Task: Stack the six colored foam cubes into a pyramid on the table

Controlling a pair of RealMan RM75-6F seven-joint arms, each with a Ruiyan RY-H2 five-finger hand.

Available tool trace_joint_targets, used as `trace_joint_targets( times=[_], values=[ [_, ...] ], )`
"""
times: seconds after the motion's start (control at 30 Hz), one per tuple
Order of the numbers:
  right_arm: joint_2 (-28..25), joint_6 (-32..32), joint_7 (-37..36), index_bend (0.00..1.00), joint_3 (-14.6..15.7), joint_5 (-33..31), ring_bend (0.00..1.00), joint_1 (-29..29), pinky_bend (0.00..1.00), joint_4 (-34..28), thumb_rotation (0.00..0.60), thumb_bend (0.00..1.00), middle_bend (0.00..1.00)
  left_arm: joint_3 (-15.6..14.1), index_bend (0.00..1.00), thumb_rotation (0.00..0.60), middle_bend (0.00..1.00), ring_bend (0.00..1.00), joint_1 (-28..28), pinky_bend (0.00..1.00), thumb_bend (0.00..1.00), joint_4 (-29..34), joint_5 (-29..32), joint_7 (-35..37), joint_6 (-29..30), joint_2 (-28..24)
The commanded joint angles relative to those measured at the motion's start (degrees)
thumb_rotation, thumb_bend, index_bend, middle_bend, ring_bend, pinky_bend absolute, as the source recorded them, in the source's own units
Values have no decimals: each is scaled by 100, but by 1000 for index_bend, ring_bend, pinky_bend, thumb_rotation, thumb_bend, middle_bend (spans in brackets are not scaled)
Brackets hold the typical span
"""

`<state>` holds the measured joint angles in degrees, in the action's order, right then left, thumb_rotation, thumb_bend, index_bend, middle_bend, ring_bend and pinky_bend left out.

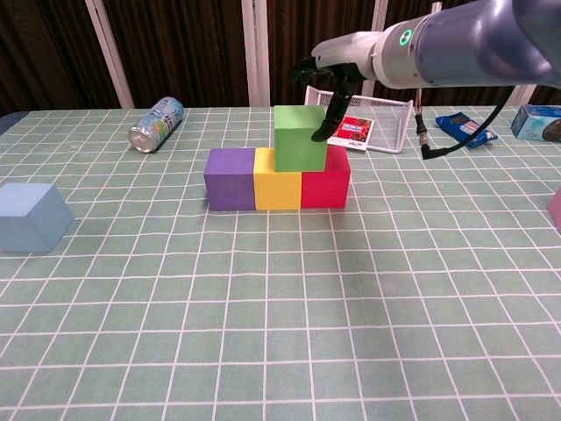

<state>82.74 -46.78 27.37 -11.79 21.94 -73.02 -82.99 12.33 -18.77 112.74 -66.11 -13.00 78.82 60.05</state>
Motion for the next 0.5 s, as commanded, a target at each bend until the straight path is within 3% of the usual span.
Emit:
trace_joint_targets(
  times=[0.03,0.27,0.5],
  values=[
    [-353,-404,-30,0,39,251,18,269,0,-511,600,267,0,-4,0,600,0,0,9,5,7,10,-19,11,10,-11],
    [-1120,-1505,-423,0,316,1169,2,1236,0,-1589,600,267,0,-36,0,600,0,0,14,5,7,7,-54,0,0,4],
    [-1689,-2262,-1104,0,660,1869,0,2361,0,-2235,600,266,0,-76,0,600,0,0,3,5,7,-43,-90,-78,8,98]
  ],
)
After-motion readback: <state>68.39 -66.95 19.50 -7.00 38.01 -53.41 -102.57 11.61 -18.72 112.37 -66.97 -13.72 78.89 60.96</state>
